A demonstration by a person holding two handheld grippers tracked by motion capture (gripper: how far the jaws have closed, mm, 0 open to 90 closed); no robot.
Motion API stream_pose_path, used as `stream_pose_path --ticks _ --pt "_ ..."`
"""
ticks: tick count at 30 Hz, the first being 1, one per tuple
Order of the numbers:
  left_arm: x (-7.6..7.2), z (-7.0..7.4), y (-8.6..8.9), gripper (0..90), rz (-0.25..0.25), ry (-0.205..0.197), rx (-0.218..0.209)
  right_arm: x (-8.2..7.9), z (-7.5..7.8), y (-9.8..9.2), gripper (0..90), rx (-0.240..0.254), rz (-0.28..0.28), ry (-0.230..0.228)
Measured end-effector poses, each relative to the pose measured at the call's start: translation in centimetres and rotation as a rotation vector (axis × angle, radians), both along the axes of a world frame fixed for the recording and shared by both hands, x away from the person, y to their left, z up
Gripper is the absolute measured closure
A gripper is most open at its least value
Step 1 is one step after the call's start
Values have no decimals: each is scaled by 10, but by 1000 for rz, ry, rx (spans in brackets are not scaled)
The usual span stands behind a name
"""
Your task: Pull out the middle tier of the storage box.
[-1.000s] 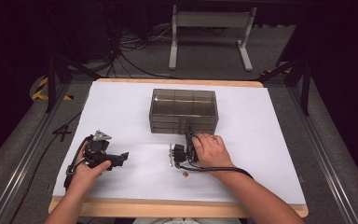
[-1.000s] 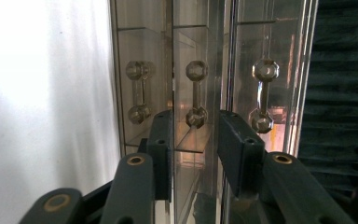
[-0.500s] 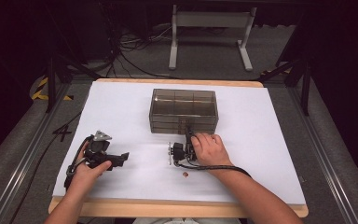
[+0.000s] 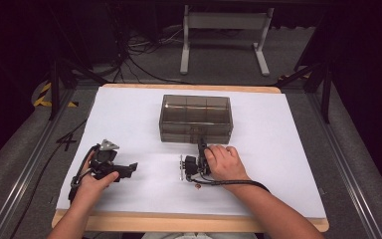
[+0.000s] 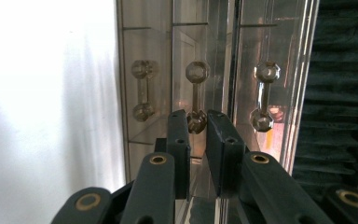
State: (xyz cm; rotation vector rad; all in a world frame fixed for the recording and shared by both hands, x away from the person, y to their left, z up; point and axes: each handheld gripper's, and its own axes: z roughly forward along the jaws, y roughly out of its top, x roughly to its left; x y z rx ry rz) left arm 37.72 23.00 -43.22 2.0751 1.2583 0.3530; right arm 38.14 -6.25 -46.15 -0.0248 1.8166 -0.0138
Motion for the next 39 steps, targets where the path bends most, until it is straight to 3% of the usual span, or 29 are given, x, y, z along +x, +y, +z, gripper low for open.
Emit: stream_pose_path --ticks 11,28,39 --pt "0 0 -1 46 3 1 1 -13 0 -1 799 12 15 7" --pt "0 -1 -1 46 0 2 0 -15 3 -2 744 8 37 7" --pt "0 -1 -2 45 0 4 -2 -20 6 -12 719 50 49 11"
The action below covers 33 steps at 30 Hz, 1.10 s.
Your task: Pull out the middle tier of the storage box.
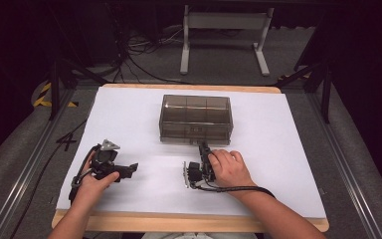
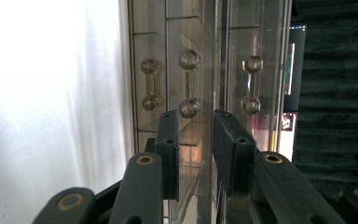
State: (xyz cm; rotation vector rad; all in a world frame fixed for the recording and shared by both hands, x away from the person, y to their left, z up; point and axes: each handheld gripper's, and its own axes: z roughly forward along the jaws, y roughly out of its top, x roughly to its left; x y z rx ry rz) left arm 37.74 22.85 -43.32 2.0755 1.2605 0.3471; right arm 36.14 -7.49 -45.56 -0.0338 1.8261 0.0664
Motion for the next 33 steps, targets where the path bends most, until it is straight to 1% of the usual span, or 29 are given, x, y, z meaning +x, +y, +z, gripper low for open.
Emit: stream_pose_path --ticks 1,2,4,5,6,7,10,13,14,15,16,17,18,20,21,22,25,27,30,31,33 --pt "0 0 0 45 2 -2 3 -1 3 -4 714 12 11 12" --pt "0 0 0 45 3 -1 3 -1 4 -5 715 22 19 12" --pt "0 0 0 45 2 -4 3 -3 5 -9 724 34 18 26" --pt "0 0 0 45 4 -4 4 -3 6 -10 723 30 25 29" --pt "0 0 0 45 1 -3 3 -4 5 -13 724 48 21 33" --pt "0 0 0 45 1 -4 3 -5 6 -14 724 38 28 32" --pt "0 0 0 45 3 -2 4 -6 7 -19 722 59 39 41" --pt "0 0 0 45 5 -4 4 -8 10 -24 713 77 56 37" --pt "0 0 0 45 5 -2 2 -9 11 -26 712 85 61 36" --pt "0 0 0 45 2 -2 3 -10 11 -27 707 105 49 42" --pt "0 0 0 45 4 -2 4 -10 12 -29 706 104 61 45" --pt "0 0 0 45 4 -2 4 -10 12 -29 706 104 61 45" --pt "0 0 0 45 2 0 2 -11 15 -33 705 125 68 61" --pt "0 0 0 45 2 0 3 -13 17 -36 697 147 68 66" --pt "0 0 0 45 2 0 3 -13 17 -36 697 147 68 66" --pt "0 0 0 45 3 0 2 -13 21 -40 685 177 78 92" --pt "0 0 0 45 3 -1 4 -13 25 -44 662 221 86 113" --pt "0 0 0 45 3 0 2 -12 27 -48 665 241 95 138" --pt "0 0 0 45 3 0 2 -12 28 -52 669 258 104 162" --pt "0 0 0 45 3 0 2 -12 28 -52 669 258 104 162" --pt "0 0 0 45 6 -2 4 -12 28 -55 668 276 113 183"
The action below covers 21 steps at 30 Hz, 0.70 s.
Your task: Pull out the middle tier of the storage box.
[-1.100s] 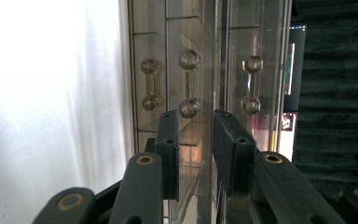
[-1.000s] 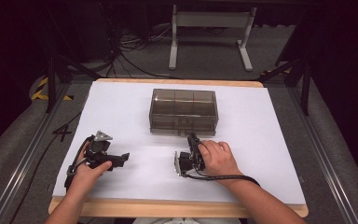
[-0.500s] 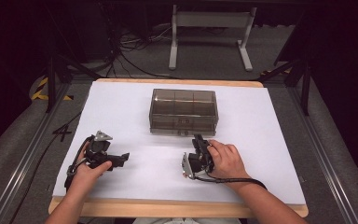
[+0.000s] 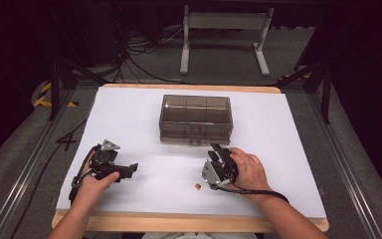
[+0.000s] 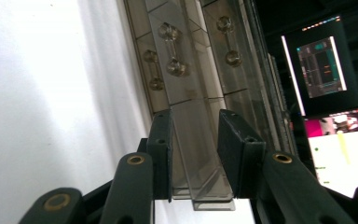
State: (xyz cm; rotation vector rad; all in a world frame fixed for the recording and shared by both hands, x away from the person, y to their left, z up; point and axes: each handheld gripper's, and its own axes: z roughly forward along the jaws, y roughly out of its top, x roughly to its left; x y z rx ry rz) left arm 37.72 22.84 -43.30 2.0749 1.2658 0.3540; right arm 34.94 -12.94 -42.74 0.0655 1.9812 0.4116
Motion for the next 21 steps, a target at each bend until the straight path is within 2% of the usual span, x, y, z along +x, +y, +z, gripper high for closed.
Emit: stream_pose_path --ticks 9,15,19,21 --pt "0 0 0 45 -5 2 2 4 10 -13 666 105 20 123" --pt "0 0 0 45 -6 3 1 6 18 -21 664 179 16 182" --pt "0 0 0 45 -6 3 1 6 21 -24 660 208 25 197" --pt "0 0 0 45 -6 3 1 7 24 -27 661 230 33 233"
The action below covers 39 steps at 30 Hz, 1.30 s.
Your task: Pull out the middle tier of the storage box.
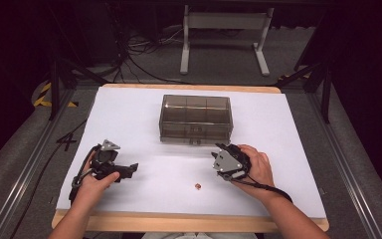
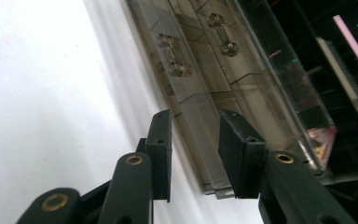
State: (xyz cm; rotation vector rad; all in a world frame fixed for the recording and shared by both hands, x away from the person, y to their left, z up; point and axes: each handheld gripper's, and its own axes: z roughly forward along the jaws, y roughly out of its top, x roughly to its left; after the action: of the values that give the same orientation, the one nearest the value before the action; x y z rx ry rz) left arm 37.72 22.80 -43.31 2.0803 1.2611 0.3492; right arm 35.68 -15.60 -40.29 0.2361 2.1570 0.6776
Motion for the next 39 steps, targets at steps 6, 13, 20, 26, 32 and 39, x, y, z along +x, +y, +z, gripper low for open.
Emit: stream_pose_path --ticks 6,13,20,26,32,39 --pt "0 0 0 45 2 1 -2 4 8 -6 680 55 38 91" --pt "0 0 0 45 2 0 -4 9 20 -12 711 89 63 164" --pt "0 0 0 45 0 3 -2 13 30 -16 723 104 85 209" --pt "0 0 0 44 1 5 -7 18 37 -18 727 117 101 276" --pt "0 0 1 44 1 3 -7 24 46 -18 747 118 118 326" --pt "0 0 1 44 2 6 -7 35 53 -18 733 119 128 400"
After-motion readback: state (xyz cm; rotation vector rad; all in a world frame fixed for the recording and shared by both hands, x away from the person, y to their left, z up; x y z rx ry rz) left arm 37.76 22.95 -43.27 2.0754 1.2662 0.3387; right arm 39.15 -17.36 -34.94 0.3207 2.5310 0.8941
